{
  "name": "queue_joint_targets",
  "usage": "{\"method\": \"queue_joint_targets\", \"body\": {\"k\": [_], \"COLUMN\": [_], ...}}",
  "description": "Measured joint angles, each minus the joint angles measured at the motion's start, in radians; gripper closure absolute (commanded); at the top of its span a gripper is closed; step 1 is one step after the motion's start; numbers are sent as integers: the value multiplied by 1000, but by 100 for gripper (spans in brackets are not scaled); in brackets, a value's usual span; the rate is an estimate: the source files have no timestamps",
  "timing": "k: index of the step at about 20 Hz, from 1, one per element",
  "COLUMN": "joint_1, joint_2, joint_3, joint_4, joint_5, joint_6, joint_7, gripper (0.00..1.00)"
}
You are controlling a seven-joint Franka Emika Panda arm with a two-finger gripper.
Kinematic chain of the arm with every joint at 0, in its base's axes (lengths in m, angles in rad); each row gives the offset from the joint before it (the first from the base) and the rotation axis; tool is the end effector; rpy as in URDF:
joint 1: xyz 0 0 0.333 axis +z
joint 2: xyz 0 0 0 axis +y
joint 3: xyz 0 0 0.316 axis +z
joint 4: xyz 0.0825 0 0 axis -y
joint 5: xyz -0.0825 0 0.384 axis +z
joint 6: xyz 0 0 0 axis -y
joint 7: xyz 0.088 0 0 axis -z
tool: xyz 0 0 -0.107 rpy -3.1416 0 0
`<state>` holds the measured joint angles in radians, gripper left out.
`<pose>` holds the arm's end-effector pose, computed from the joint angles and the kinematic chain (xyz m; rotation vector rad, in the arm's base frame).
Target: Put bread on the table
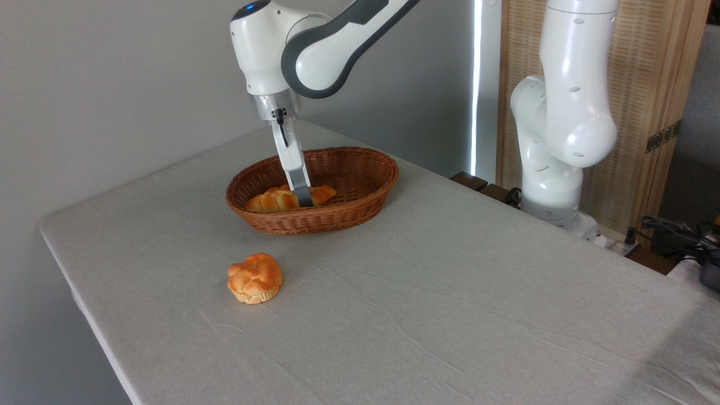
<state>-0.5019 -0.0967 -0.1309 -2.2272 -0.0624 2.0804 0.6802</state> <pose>0.4037 -0.3008 0.4099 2.4849 -1.8506 -0.0770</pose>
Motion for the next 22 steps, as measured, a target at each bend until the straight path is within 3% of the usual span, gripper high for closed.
{"method": "queue_joint_targets", "body": {"k": [7,14,22], "joint_1": [2,12,18], "joint_2": [-4,-10,-11], "joint_3": [-4,6,15], "joint_4": [10,87,124], "joint_5": [-5,-5,-12], "joint_6": [-1,-136,-158], "joint_7": [-2,-5,-6], "gripper": [77,77,79]}}
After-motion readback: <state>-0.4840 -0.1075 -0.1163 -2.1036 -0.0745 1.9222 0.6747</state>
